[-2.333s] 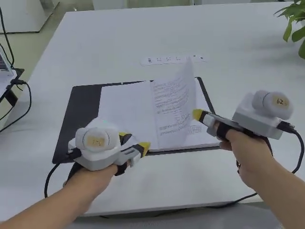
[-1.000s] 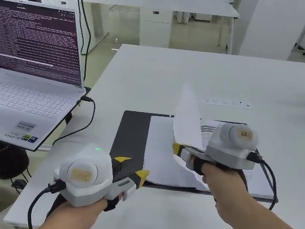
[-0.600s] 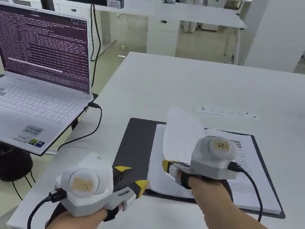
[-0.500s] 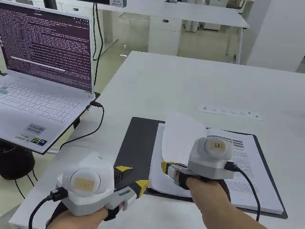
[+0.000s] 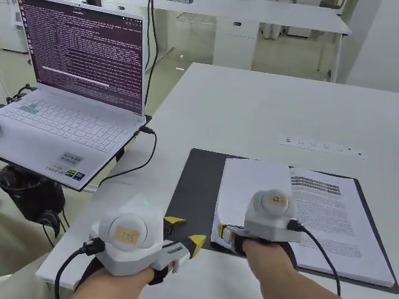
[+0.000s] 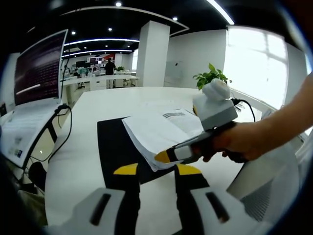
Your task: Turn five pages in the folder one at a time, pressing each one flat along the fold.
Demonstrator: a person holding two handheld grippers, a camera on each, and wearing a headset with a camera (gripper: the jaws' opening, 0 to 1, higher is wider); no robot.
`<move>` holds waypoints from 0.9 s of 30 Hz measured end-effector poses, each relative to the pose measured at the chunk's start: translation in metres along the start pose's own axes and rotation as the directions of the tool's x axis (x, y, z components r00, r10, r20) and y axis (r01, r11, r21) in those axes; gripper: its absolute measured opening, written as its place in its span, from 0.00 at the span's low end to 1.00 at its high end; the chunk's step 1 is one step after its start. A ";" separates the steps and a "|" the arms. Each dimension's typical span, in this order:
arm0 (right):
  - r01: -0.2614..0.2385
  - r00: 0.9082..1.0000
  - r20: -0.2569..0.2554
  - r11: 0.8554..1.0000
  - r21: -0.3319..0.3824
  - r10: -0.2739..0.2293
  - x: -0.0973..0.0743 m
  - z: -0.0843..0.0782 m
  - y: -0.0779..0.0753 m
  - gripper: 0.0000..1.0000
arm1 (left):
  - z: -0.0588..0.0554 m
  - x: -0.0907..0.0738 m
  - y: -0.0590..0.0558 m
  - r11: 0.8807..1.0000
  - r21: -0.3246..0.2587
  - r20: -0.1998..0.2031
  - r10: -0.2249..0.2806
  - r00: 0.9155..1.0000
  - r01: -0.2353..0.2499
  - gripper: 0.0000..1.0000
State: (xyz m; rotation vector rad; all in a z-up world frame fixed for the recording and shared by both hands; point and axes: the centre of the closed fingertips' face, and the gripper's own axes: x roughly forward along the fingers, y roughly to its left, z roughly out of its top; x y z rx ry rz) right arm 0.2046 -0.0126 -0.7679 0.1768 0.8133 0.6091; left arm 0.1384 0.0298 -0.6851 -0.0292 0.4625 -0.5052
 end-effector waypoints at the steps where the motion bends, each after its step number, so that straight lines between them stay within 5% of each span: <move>1: 0.002 1.000 0.001 1.000 -0.003 -0.002 0.001 -0.001 0.000 0.00 | -0.001 0.000 0.001 1.000 -0.001 -0.002 0.001 1.000 -0.001 0.27; 15: 0.009 1.000 0.027 1.000 0.010 -0.009 0.005 -0.014 -0.002 0.00 | -0.006 0.005 0.000 1.000 0.004 -0.024 0.001 1.000 -0.001 0.26; 27: -0.063 0.996 0.071 0.996 0.066 0.058 -0.002 -0.020 0.004 0.06 | -0.012 0.020 -0.004 0.999 0.040 -0.073 -0.015 0.997 0.018 0.26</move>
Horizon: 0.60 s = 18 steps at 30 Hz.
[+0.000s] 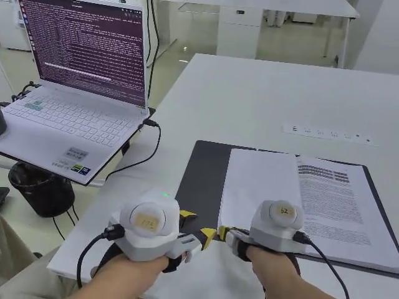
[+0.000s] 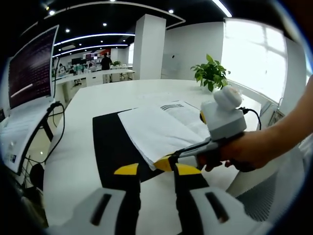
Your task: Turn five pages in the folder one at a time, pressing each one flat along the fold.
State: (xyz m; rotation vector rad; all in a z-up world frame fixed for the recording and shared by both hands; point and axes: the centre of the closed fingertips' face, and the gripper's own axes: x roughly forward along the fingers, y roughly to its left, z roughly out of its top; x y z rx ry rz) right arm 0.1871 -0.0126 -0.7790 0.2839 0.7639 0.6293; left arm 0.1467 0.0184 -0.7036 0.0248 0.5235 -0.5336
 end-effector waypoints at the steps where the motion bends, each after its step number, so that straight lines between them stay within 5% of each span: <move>1: -0.003 1.000 0.009 1.000 0.004 0.003 -0.003 0.002 0.000 0.07 | 0.000 0.003 0.000 1.000 0.001 -0.006 -0.002 1.000 0.002 0.26; 5: 0.005 0.998 0.058 1.000 -0.001 -0.005 -0.014 0.014 -0.010 0.08 | -0.003 0.018 0.000 1.000 0.016 -0.035 -0.014 0.999 0.014 0.25; 11: 0.075 0.982 0.168 0.995 0.069 -0.086 -0.043 0.042 -0.050 0.03 | -0.006 0.055 -0.016 0.997 0.059 -0.072 -0.044 0.996 0.048 0.23; 18: 0.133 0.958 0.238 0.984 0.118 -0.158 -0.073 0.057 -0.094 0.00 | -0.003 0.093 -0.027 0.998 0.050 -0.048 -0.044 0.998 0.046 0.22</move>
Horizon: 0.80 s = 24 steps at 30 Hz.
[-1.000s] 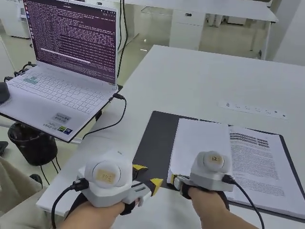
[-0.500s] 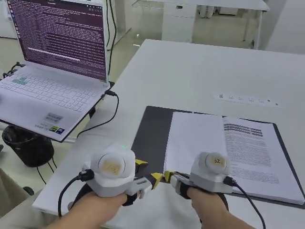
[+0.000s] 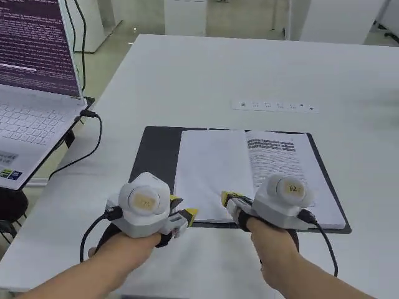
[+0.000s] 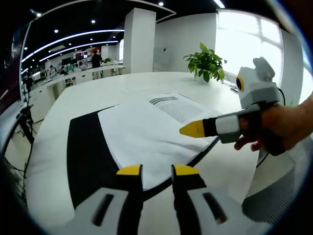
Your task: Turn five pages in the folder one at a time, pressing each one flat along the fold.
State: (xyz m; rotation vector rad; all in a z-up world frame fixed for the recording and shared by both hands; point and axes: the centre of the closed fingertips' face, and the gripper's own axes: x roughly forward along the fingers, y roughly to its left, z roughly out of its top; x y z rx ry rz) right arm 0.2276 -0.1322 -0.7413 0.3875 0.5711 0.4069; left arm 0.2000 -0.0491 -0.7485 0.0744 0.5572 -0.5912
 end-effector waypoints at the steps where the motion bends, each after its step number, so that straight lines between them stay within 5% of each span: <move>1: 0.006 1.000 0.002 1.000 0.005 -0.006 -0.002 0.001 -0.004 0.00 | -0.001 0.005 0.000 1.000 -0.008 -0.001 0.005 1.000 -0.005 0.22; 11: 0.039 0.999 0.028 0.999 0.008 -0.040 -0.008 0.018 -0.048 0.00 | -0.026 0.030 0.009 0.994 -0.071 -0.043 0.084 0.996 -0.087 0.18; 15: 0.022 0.999 0.042 1.000 0.003 -0.022 0.000 0.029 -0.056 0.00 | -0.028 0.028 0.010 0.990 -0.067 -0.010 0.122 0.993 -0.122 0.16; 18: 0.006 0.999 0.042 1.000 -0.002 -0.006 0.010 0.036 -0.059 0.00 | -0.028 0.028 0.009 0.991 -0.009 0.019 0.131 0.991 -0.131 0.16; 24: -0.034 0.999 0.034 0.999 -0.028 0.035 0.030 0.043 -0.061 0.00 | -0.028 0.027 0.011 0.990 -0.025 0.063 0.138 0.988 -0.137 0.16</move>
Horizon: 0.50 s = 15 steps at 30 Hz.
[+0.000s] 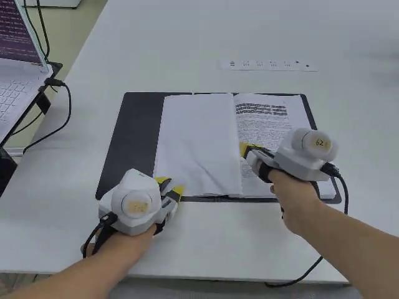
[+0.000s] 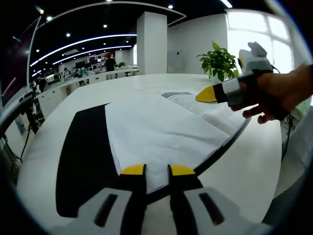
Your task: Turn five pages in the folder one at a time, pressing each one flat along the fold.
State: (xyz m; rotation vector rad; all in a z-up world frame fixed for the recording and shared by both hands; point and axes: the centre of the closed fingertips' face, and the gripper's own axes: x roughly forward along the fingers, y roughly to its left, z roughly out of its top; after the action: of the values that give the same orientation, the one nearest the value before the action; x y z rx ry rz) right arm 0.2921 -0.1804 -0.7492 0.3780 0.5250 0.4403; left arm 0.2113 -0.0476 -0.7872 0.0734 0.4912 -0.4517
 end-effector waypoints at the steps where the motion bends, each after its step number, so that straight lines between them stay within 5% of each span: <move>1: -0.010 1.000 0.000 1.000 -0.014 0.010 0.005 0.002 -0.001 0.00 | 0.000 0.001 0.000 1.000 0.001 0.000 0.001 1.000 -0.001 0.16; 15: -0.044 0.997 -0.067 0.997 -0.068 0.040 0.047 0.006 -0.008 0.00 | 0.000 0.000 0.001 1.000 -0.006 0.008 0.013 1.000 -0.013 0.16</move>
State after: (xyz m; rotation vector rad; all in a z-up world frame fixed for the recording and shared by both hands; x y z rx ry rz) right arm 0.3343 -0.1653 -0.7668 0.3092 0.5653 0.5115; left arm 0.2118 -0.0468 -0.7877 0.0690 0.4842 -0.4372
